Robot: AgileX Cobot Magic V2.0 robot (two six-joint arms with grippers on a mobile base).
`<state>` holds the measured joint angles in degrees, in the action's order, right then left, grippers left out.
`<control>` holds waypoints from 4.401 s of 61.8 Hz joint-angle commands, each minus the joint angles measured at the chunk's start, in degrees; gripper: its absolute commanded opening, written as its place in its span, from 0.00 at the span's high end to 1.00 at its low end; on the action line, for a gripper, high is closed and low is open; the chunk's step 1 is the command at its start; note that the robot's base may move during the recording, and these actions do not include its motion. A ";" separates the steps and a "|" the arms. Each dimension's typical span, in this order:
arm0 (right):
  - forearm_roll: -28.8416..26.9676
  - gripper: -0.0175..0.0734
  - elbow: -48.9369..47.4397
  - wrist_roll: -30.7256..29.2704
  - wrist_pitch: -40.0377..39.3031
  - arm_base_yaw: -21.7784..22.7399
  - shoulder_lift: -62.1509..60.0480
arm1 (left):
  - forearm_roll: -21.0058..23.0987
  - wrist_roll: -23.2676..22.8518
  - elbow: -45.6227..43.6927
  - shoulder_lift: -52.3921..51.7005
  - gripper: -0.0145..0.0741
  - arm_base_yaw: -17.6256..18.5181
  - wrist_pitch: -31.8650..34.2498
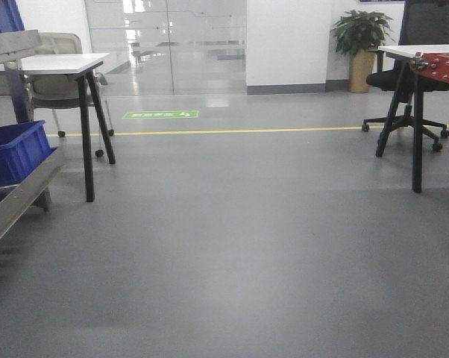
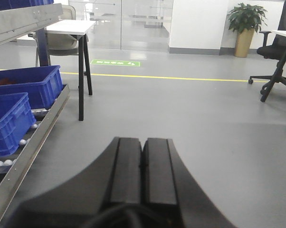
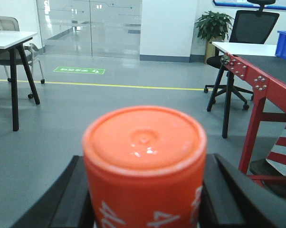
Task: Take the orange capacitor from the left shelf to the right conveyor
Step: 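Turn the base away from the shelf holding the cylinder in the right gripper, then drive the base across the office toward the red conveyor, then turn and stop the base facing the conveyor belt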
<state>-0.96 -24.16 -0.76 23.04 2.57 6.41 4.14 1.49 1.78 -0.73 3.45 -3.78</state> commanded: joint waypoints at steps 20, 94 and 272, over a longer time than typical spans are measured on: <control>0.00 0.73 -1.62 -0.36 -5.21 -0.20 0.69 | 0.10 -0.09 -0.18 -0.65 0.98 -0.05 5.15; 0.00 0.73 -1.62 -0.36 -5.21 -0.20 0.69 | 0.10 -0.09 -0.18 -0.46 0.98 -0.05 5.15; 0.00 0.73 -1.62 -0.36 -5.15 -0.14 0.68 | 0.10 -0.09 -0.18 -0.60 0.98 -0.02 5.15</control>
<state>-0.96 -24.16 -0.76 23.04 2.57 6.41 4.14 1.49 1.78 -0.73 3.45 -3.78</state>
